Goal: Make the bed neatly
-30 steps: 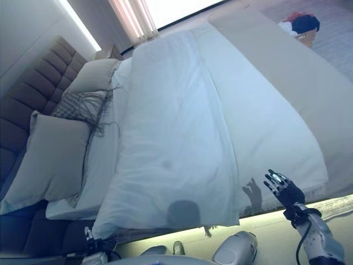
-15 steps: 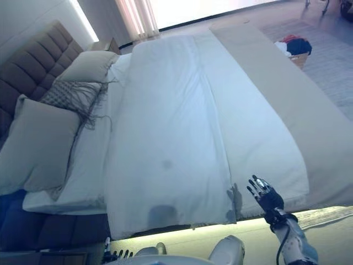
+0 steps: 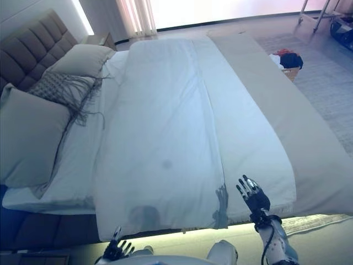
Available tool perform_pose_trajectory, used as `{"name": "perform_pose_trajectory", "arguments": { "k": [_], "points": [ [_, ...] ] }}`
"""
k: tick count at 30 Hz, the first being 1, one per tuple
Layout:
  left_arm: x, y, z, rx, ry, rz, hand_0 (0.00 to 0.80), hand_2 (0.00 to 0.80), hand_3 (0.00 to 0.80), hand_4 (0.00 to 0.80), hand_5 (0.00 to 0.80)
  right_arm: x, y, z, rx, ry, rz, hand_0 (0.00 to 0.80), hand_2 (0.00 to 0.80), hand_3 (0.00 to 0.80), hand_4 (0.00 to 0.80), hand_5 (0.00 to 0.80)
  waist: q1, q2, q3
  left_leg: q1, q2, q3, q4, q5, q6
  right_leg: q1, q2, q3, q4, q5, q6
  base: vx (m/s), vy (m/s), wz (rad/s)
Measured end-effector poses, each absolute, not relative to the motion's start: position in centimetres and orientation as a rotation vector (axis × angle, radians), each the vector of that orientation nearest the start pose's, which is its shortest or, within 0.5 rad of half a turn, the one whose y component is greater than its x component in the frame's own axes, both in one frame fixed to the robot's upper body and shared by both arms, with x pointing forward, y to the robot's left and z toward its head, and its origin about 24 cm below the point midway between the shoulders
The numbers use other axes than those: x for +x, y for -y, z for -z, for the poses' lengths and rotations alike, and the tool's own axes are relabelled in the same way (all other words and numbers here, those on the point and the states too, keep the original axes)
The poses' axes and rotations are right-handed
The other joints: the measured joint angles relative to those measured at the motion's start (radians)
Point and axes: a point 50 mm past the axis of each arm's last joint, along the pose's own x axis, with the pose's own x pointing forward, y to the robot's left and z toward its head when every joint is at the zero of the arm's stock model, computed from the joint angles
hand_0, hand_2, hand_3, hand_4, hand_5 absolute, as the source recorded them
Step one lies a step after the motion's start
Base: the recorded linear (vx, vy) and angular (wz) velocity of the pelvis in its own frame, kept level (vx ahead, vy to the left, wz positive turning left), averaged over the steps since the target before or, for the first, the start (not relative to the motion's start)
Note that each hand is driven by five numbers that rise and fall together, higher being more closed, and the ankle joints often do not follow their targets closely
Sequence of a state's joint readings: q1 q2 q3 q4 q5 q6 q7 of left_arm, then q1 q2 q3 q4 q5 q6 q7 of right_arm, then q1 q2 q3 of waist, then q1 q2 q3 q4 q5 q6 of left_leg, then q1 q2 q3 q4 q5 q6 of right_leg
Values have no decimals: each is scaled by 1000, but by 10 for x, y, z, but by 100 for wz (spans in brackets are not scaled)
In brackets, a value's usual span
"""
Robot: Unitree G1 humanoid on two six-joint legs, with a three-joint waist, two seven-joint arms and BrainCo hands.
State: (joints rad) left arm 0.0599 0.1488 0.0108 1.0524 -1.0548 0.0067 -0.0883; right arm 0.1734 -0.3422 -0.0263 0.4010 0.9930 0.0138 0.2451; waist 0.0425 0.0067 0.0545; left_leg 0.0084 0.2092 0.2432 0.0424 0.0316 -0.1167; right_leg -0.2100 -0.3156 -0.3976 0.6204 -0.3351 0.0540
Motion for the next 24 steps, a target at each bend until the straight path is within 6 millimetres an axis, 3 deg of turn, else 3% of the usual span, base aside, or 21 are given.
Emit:
{"name": "perform_pose_trajectory", "arguments": {
  "k": [3, 8, 13, 24],
  "points": [
    [140, -200, 137, -772, -795, -411, 0, 0, 0, 0, 0, 181, 241, 58, 690, -376, 143, 0, 0, 0, 0, 0, 5, -4, -4, 10, -4, -4, -9, 0, 1, 20, 3, 0, -18, 4, 8, -39, -24, 9],
    [165, -207, 111, -688, -659, -282, 0, 0, 0, 0, 0, 171, 238, 64, 661, -409, 147, 0, 0, 0, 0, 0, 9, 11, -21, 23, -8, 0, -33, -2, 6, 35, 10, 2, -45, 11, 19, -30, -11, 2],
    [176, -220, 94, -632, -584, -221, 0, 0, 0, 0, 0, 153, 248, 71, 657, -435, 192, 0, 0, 0, 0, 0, 27, 20, -27, 38, -14, 3, -36, 2, 3, 47, 16, 3, -62, 13, 21, 0, 0, 0],
    [168, -223, 93, -573, -583, -194, 0, 0, 0, 0, 0, 137, 251, 83, 675, -484, 207, 0, 0, 0, 0, 0, 28, 16, -50, 70, -29, 7, -48, 2, 4, 69, 16, 29, -74, 18, 33, -19, -9, 0]
  ]
}}
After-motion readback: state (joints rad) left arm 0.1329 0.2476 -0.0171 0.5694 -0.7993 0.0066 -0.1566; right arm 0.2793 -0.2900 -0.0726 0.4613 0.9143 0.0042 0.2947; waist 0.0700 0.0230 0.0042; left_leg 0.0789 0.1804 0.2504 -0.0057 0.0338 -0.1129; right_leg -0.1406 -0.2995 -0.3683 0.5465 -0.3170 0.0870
